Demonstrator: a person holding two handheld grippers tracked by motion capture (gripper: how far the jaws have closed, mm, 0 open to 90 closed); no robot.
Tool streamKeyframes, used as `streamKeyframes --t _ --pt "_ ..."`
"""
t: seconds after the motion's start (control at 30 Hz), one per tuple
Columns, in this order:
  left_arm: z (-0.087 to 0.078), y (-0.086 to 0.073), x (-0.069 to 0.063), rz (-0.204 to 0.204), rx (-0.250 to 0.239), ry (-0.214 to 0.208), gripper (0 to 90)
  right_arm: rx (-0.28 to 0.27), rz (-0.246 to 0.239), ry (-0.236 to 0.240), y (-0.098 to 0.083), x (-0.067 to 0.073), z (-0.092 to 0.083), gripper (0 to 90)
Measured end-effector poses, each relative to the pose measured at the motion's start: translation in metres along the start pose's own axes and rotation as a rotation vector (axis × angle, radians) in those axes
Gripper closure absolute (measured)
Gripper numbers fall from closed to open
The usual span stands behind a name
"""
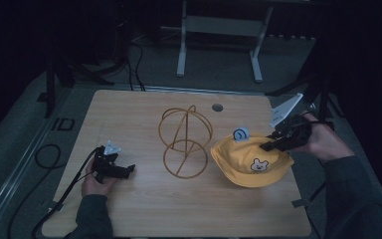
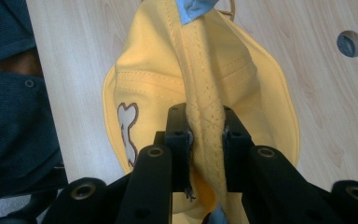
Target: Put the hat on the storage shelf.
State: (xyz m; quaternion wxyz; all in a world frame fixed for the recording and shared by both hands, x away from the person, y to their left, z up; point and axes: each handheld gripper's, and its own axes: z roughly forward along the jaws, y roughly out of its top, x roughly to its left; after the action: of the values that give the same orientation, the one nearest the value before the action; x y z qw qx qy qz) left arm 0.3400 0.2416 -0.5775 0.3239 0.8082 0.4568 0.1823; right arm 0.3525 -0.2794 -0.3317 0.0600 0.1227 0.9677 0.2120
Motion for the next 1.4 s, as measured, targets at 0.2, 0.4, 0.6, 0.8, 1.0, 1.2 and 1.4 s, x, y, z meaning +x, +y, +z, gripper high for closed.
streamKeyframes --t 0.2,0.4,0.6,0.8,1.0,1.2,1.4 --pt "0.000 0.000 0.000 0.002 0.001 0.000 1.5 -0.008 0.007 -0.005 -0.002 -0.003 -0.005 77.9" --pt "0.000 0.000 0.000 0.000 0.001 0.000 1.5 -0.059 -0.003 -0.009 -0.004 -0.009 -0.021 77.9" --pt "0.000 0.000 0.000 0.001 0.001 0.000 1.5 -0.069 -0.008 -0.010 -0.003 -0.013 -0.029 77.9" --pt "0.000 0.000 0.000 0.001 0.001 0.000 1.6 -0.068 -0.011 -0.007 -0.003 -0.018 -0.032 78.0" --pt "0.000 0.000 0.000 0.002 0.002 0.000 1.6 -0.074 -0.010 -0.001 -0.005 -0.024 -0.038 78.0" --pt "0.000 0.000 0.000 0.001 0.001 0.000 1.5 -0.115 -0.024 0.015 -0.008 -0.027 -0.048 78.0" --pt "0.000 0.000 0.000 0.001 0.000 0.000 1.5 -0.122 -0.025 0.021 -0.006 -0.028 -0.053 78.2"
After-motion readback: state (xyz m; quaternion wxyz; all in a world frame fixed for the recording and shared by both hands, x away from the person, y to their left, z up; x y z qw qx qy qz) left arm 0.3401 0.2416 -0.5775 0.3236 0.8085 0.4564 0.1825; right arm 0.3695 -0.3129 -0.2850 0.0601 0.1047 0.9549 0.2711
